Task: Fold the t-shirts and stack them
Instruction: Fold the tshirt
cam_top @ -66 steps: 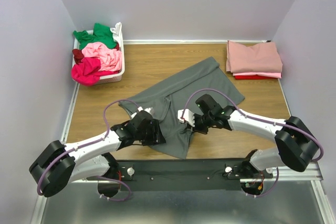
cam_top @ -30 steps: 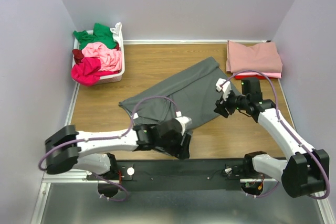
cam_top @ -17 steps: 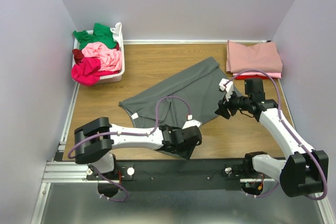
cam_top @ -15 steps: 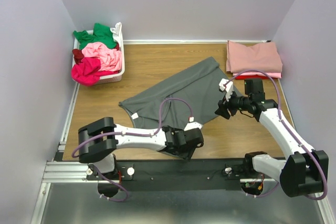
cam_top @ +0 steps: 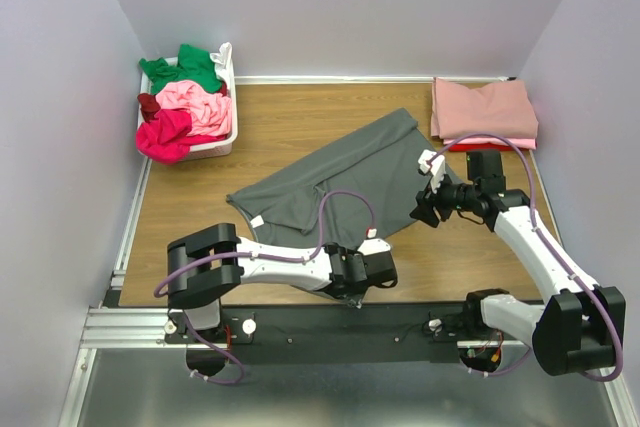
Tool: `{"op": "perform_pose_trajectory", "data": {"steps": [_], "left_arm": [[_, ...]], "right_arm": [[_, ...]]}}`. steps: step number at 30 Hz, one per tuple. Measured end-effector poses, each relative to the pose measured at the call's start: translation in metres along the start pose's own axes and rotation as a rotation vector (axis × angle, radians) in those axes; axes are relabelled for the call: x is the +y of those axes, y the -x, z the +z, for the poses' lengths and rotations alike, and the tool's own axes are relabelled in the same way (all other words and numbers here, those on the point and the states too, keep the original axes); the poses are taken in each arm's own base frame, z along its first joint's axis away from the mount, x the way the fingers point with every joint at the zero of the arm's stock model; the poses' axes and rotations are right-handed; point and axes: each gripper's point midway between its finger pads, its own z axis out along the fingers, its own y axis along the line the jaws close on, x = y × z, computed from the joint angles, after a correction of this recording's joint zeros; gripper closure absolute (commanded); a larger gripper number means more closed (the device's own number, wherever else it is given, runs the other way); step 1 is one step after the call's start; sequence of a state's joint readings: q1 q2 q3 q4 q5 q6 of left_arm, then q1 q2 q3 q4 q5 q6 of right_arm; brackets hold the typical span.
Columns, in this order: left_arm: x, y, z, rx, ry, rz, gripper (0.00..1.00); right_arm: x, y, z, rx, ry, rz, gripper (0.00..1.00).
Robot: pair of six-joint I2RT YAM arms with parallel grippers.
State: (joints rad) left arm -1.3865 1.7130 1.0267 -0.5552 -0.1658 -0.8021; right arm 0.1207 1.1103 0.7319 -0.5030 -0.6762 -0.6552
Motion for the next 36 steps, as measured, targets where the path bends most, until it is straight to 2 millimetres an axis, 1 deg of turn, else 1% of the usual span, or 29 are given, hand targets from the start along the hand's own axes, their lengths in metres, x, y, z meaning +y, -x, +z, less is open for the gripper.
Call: {"op": "perform_pose_trajectory", "data": {"steps": [1, 3, 6, 7, 8, 9, 10, 14, 16, 20, 21, 23, 26, 30, 32, 36], "left_arm": [[0.001, 0.000, 0.000, 0.000, 0.004, 0.003, 0.84], [0.002, 0.000, 0.000, -0.002, 0.009, 0.004, 0.84], [0.003, 0.000, -0.001, -0.005, 0.018, 0.008, 0.94], [0.004, 0.000, -0.001, -0.005, 0.022, 0.010, 0.95], [0.006, 0.000, -0.002, -0.007, 0.025, 0.013, 0.98], [0.007, -0.001, -0.002, -0.007, 0.028, 0.015, 0.98], [0.008, -0.002, -0.003, -0.007, 0.029, 0.016, 1.00], [0.016, -0.008, -0.008, -0.011, 0.025, 0.026, 1.00], [0.020, -0.012, -0.012, -0.015, 0.019, 0.031, 1.00], [0.021, -0.011, -0.020, -0.047, -0.017, 0.025, 1.00], [0.021, -0.011, -0.022, -0.054, -0.026, 0.022, 1.00], [0.019, -0.007, -0.027, -0.073, -0.046, 0.013, 1.00], [0.018, -0.003, -0.032, -0.095, -0.070, 0.002, 1.00], [0.018, 0.001, -0.039, -0.126, -0.108, -0.013, 1.00], [0.018, 0.001, -0.041, -0.138, -0.124, -0.021, 1.00], [0.019, 0.000, -0.043, -0.146, -0.148, -0.028, 1.00]], "right_arm": [[0.000, 0.000, 0.000, 0.000, 0.000, 0.001, 0.35], [-0.001, 0.000, -0.001, -0.001, -0.002, 0.004, 0.35], [-0.001, -0.001, 0.000, 0.000, -0.001, 0.005, 0.36], [-0.001, -0.001, 0.000, 0.001, -0.002, 0.006, 0.35], [-0.001, -0.002, 0.000, 0.003, -0.002, 0.008, 0.35], [-0.002, -0.002, 0.000, 0.004, -0.003, 0.010, 0.35], [-0.002, -0.003, 0.000, 0.006, -0.004, 0.013, 0.35], [-0.007, -0.010, -0.001, 0.026, -0.016, 0.027, 0.34], [-0.011, -0.017, -0.001, 0.045, -0.019, 0.046, 0.35], [-0.024, -0.043, 0.000, 0.120, -0.022, 0.120, 0.35], [-0.029, -0.052, -0.002, 0.140, -0.031, 0.151, 0.35], [-0.037, -0.060, -0.007, 0.160, -0.047, 0.186, 0.35], [-0.056, -0.067, -0.017, 0.174, -0.086, 0.241, 0.36], [-0.094, -0.076, -0.027, 0.187, -0.142, 0.329, 0.39], [-0.108, -0.083, -0.028, 0.201, -0.158, 0.362, 0.42], [-0.126, -0.097, -0.022, 0.249, -0.170, 0.433, 0.45]]}}
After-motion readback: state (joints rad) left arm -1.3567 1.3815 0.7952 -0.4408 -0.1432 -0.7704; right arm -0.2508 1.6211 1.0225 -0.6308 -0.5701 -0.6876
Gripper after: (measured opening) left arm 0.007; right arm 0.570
